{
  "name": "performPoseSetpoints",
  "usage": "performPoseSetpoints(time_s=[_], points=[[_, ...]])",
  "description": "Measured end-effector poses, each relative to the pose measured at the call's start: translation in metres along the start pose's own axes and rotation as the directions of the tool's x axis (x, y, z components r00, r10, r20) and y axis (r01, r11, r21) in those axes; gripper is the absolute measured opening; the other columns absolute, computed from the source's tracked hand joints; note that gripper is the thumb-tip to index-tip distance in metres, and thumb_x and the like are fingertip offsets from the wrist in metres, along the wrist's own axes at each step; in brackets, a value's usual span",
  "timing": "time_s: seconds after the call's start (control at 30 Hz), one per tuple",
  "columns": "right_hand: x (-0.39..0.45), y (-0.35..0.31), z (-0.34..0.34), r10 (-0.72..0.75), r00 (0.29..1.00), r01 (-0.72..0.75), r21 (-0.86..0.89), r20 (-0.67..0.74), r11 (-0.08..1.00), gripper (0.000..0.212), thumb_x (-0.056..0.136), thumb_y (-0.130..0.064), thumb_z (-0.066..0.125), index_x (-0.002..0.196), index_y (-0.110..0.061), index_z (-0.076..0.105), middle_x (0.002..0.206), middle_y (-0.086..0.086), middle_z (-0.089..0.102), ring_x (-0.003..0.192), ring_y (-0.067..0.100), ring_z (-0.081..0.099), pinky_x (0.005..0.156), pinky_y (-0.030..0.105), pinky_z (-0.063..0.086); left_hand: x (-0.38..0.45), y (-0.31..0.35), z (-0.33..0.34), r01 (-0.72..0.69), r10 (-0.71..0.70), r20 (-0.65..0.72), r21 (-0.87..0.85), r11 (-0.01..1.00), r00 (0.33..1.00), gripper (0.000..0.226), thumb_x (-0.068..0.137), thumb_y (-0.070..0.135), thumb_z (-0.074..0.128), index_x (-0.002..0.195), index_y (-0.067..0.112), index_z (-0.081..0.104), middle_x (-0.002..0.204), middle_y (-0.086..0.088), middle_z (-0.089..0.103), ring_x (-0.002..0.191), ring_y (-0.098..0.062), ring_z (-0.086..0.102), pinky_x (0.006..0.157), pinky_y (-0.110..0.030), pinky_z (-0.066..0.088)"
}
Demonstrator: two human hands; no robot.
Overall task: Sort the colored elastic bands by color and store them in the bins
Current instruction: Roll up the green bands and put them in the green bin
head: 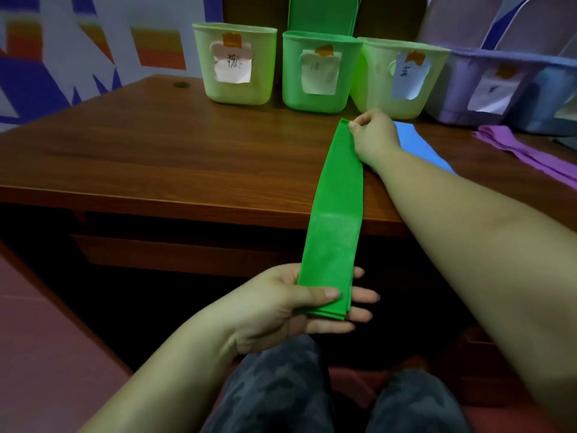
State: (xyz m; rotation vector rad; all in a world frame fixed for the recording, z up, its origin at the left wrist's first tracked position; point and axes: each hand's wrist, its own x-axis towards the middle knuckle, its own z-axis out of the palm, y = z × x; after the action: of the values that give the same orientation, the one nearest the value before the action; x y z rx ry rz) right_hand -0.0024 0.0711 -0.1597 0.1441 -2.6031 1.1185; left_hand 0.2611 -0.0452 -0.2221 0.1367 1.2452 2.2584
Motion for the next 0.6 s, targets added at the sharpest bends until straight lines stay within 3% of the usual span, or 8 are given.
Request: performPoseSetpoints(time_s=[0.13,0.23,0.33,0.43,0.53,0.6], points=[[-0.009,-0.001,-0.002,0.017,1.000,-0.017,0.012,-0.007,1.000,0.012,0.096,-0.033,0.049,0.088,-0.024,0.049,0.091,0.003,0.056,0.098,0.029,0.056,0.087,0.041,0.049,0.001,-0.014,0.002,-0.077,0.075,-0.168,-0.003,0.997,0.983,0.033,0.077,0.010,0.053,0.109,0.006,0.058,0.101,-0.011,0.072,0.082,-0.019,0.071,0.071,-0.027,0.058],[-0.014,-0.002,-0.004,0.017,1.000,-0.017,0.020,-0.008,1.000,0.011,0.096,-0.032,0.049,0.089,-0.023,0.049,0.091,0.003,0.055,0.099,0.029,0.056,0.085,0.039,0.048,0.001,-0.023,0.000,-0.136,0.164,-0.270,0.123,0.983,0.949,0.021,0.083,0.012,0.054,0.101,0.009,0.063,0.094,-0.006,0.074,0.082,-0.014,0.070,0.074,-0.024,0.056],[-0.019,-0.005,-0.006,0.014,1.000,-0.014,0.024,-0.010,1.000,0.011,0.095,-0.032,0.049,0.090,-0.022,0.050,0.091,0.003,0.055,0.098,0.029,0.056,0.083,0.037,0.048,-0.001,-0.027,-0.007,-0.167,0.248,-0.359,0.242,0.956,0.900,0.012,0.086,0.009,0.056,0.087,0.008,0.068,0.079,-0.002,0.073,0.070,-0.006,0.066,0.066,-0.015,0.052],[-0.023,-0.008,-0.007,0.005,1.000,-0.005,0.035,0.007,0.999,0.011,0.096,-0.031,0.048,0.091,-0.021,0.049,0.090,0.003,0.055,0.094,0.027,0.056,0.080,0.036,0.047,-0.002,-0.028,-0.017,-0.088,0.296,-0.461,0.420,0.903,0.837,0.009,0.085,0.014,0.063,0.081,0.012,0.070,0.070,0.002,0.067,0.062,-0.004,0.057,0.061,-0.013,0.046],[-0.026,-0.009,-0.008,0.008,0.999,-0.010,0.067,0.031,0.998,0.012,0.097,-0.028,0.047,0.097,-0.017,0.051,0.089,0.004,0.053,0.089,0.025,0.054,0.074,0.035,0.044,-0.005,-0.021,-0.026,-0.004,0.275,-0.499,0.477,0.879,0.822,0.005,0.086,0.013,0.063,0.086,0.013,0.068,0.068,0.003,0.066,0.059,-0.003,0.057,0.059,-0.014,0.046],[-0.028,-0.009,-0.009,0.006,0.999,-0.009,0.082,0.038,0.997,0.017,0.098,-0.027,0.046,0.104,-0.013,0.054,0.090,0.003,0.051,0.087,0.024,0.050,0.070,0.032,0.038,-0.011,-0.010,-0.031,0.104,0.285,-0.498,0.617,0.780,0.819,0.008,0.086,0.016,0.065,0.092,0.017,0.068,0.073,0.003,0.068,0.062,-0.003,0.059,0.060,-0.013,0.046]])
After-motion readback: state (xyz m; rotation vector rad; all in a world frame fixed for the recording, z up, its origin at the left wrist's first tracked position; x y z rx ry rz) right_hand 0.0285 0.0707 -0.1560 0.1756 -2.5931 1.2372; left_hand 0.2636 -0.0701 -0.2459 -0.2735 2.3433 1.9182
